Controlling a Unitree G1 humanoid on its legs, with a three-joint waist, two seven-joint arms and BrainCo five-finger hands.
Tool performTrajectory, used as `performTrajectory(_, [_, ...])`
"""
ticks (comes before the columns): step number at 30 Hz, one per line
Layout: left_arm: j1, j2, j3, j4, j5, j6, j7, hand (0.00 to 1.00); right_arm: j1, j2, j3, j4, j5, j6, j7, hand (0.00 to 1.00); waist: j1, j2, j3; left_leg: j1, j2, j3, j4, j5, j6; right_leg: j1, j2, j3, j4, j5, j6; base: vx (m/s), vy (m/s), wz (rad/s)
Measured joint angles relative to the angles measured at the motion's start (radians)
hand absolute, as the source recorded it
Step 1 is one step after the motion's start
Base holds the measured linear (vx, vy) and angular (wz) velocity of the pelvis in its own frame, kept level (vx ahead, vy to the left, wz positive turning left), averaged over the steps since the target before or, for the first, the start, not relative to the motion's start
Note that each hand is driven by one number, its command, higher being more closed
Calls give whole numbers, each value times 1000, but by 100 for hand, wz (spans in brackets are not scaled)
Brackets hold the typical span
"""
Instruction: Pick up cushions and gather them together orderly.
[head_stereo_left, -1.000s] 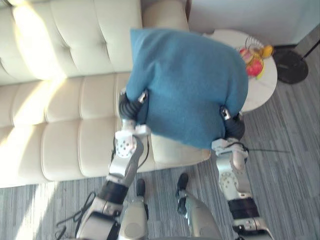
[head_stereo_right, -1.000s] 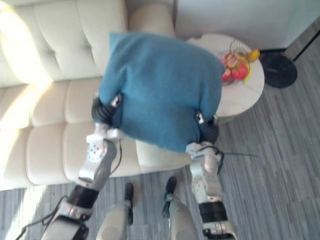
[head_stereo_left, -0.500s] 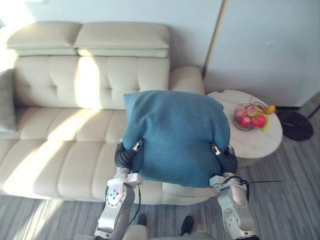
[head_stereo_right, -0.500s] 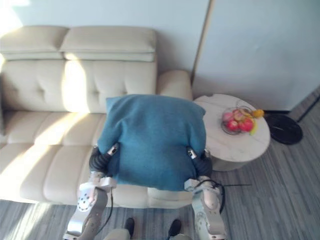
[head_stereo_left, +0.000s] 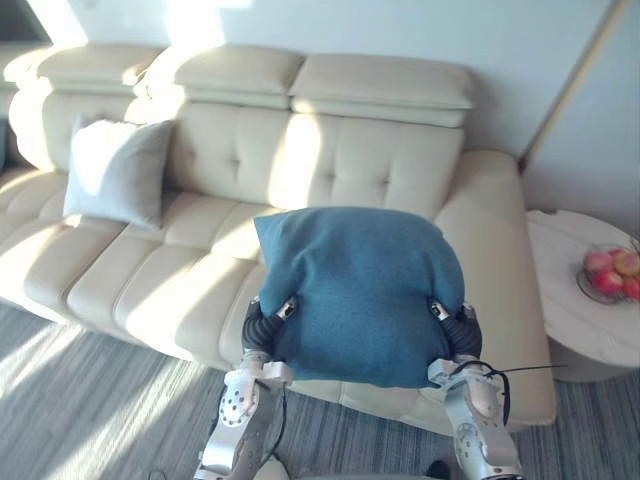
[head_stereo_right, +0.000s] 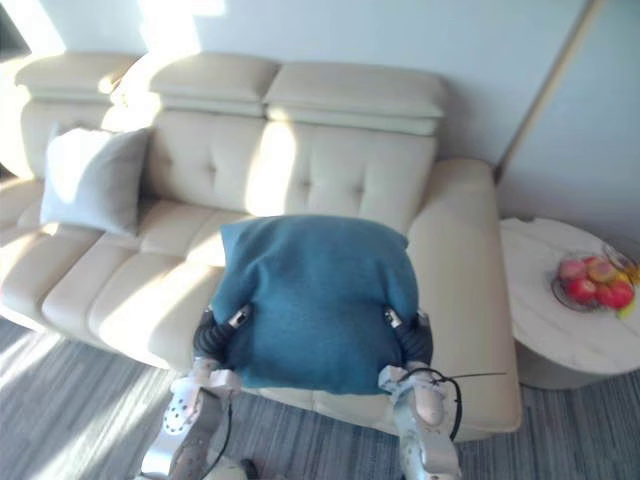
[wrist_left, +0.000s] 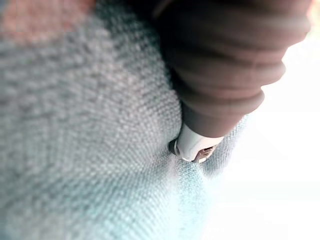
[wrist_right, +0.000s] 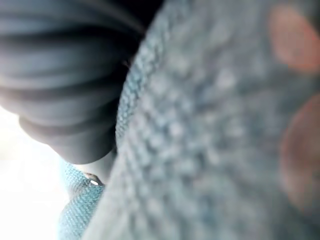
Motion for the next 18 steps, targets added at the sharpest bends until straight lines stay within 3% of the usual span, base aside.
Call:
performTrajectory(1, [0,5,0,0,-1,1,-3,100,-2,-3,-1,6,-1,4,2,100,4,2,13,22,-20,-1,-26,-6,14,-47,-19,61,87,-23,-101,52,359,25])
performTrajectory(2, [0,13,1,-1,-1,1,-5,100,-1,6,-8,17,0,5,6,100,-1,0,32,51,-26,-18,-57,-6,32,-81,18,169,191,-137,-101,74,286,41])
performTrajectory(3, [1,15,1,-1,-1,2,-5,100,2,20,-13,27,1,5,10,100,-15,-3,48,83,-44,-36,-99,0,53,-100,104,287,268,-266,-66,81,135,53])
performTrajectory(5, [1,15,1,-1,0,5,-16,100,6,27,-19,27,4,4,15,100,-20,-24,61,144,-83,-29,-178,24,70,-129,234,333,296,-395,-61,107,51,35])
performTrajectory(6, [1,14,1,-1,1,7,-25,100,3,22,-19,27,7,3,19,100,-19,-28,64,167,-98,-23,-205,27,69,-135,277,300,260,-420,-81,120,31,4])
performTrajectory(9, [-2,10,0,-3,7,15,-35,100,-8,-5,-19,26,8,-1,22,100,-33,-4,82,223,-108,-29,-276,29,67,-178,355,266,191,-413,-130,69,-39,3])
performTrajectory(11, [-2,11,-2,-3,9,20,-46,100,-3,-5,-21,26,9,-1,23,100,-41,2,87,239,-112,-42,-288,28,42,-182,378,296,134,-331,-182,4,-59,20])
performTrajectory(14, [-1,1,-9,-2,9,38,-51,100,12,-11,-31,14,11,0,23,100,-48,15,84,239,-86,-93,-273,35,1,-150,402,271,137,-344,-200,251,-75,24])
performTrajectory(16, [4,-3,-14,-1,8,41,-67,100,47,-11,-41,-40,11,2,22,100,-58,14,86,218,-53,-76,-130,37,-2,-62,427,258,73,-344,-200,314,-83,38])
performTrajectory(18, [31,-14,-14,-16,8,41,-71,100,96,-10,-38,-134,11,4,22,100,-36,16,92,164,-1,-47,136,69,28,40,444,273,28,-346,-204,277,3,-16])
